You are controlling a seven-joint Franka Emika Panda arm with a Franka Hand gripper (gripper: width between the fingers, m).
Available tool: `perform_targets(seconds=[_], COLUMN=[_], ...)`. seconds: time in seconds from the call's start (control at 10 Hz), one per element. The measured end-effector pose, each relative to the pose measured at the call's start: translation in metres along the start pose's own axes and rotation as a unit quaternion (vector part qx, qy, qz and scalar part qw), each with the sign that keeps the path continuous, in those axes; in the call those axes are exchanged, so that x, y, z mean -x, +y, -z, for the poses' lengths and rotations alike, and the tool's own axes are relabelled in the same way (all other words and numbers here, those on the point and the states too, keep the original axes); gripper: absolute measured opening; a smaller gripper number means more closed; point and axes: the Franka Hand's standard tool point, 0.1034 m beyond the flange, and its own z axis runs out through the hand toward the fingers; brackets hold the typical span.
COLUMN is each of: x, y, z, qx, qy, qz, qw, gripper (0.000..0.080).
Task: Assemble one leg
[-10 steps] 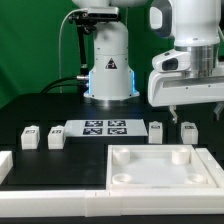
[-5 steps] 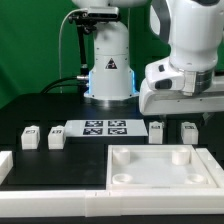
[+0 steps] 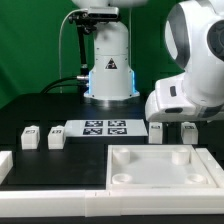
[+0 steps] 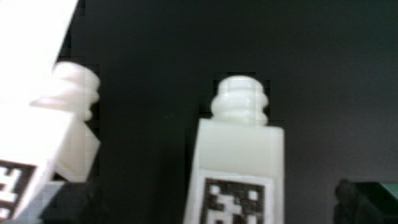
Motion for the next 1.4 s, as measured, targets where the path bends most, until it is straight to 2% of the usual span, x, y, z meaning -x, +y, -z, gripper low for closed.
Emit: perform_targets(seconds=[0.2,0.6,0.7,0.8,0.9,1.0,1.4], x=[0.0,-0.007,-0.007,-0.007,-0.007,-0.007,-0.007], y=[-0.006,-0.004,-0.004,-0.004,-0.004,-0.004,-0.004], z=[-0.004,-0.013,-0.013,-0.013,-0.013,-0.013,-0.013], qx=[0.004,0.002,0.002,0.002,0.002,0.002,0.002], qy=[0.001,0.002,0.002,0.002,0.002,0.002,0.002], qz=[0.003,0.001,0.001,0.001,0.001,0.001,0.001], qw=[1.0,1.0,1.0,1.0,1.0,1.0,1.0], gripper=[0.0649,0.0649,0.0513,0.0513,0.0373,0.0287,0.0287])
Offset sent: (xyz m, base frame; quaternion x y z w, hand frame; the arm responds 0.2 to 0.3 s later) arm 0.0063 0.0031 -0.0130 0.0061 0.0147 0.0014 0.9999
